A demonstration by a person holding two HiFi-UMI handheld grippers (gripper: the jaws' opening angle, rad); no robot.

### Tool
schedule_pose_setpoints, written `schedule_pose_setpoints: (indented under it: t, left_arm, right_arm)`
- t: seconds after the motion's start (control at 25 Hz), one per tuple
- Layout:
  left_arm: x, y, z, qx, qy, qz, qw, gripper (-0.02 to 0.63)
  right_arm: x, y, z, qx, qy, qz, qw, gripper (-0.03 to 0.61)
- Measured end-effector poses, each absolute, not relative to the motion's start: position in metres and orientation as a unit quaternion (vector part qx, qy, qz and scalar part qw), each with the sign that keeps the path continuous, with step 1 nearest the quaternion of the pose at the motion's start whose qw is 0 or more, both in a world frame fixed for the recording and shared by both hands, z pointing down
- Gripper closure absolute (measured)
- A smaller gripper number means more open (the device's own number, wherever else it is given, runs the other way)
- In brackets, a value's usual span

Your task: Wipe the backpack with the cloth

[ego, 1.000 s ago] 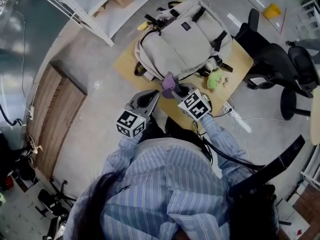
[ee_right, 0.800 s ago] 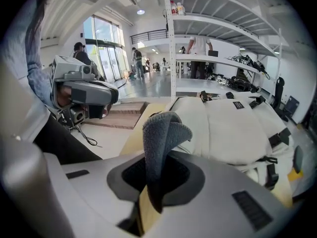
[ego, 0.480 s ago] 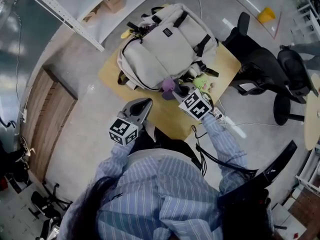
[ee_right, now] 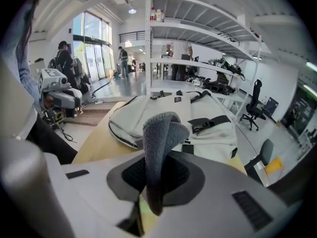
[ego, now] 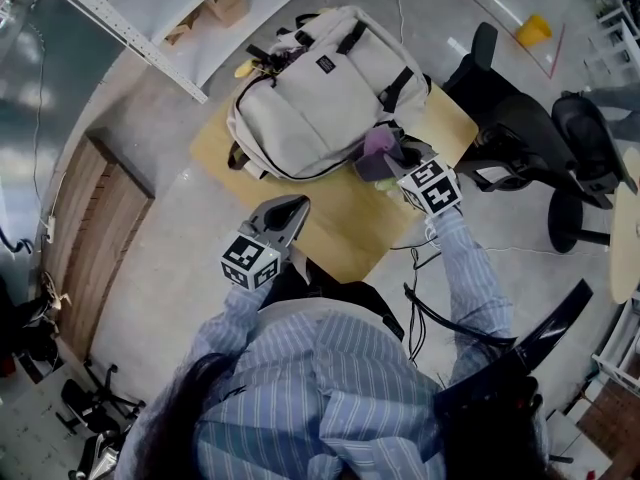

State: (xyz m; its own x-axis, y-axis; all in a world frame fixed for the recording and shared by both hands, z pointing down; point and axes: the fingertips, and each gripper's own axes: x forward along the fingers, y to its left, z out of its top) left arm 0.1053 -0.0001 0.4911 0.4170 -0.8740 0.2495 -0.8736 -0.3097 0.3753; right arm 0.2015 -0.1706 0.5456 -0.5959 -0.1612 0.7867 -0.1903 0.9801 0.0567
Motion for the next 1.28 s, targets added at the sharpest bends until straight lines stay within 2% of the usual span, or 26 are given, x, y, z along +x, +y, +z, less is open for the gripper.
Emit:
schedule_pose_setpoints:
  t: [0.76, 1.28]
  left_arm:
    - [0.128, -0.011, 0.494, 0.807, -0.539, 0.011, 0.241, 0.601]
    - [0.138, -0.037, 0.479, 0.824, -0.522, 0.013, 0.218, 0.601]
  right_arm:
    - [0.274, -0.337, 0.540, 0.225, -0.863, 0.026, 0.451, 0.537]
    - [0.317, -0.394, 0.537, 0.294, -0.839, 0.046, 0.457, 0.537]
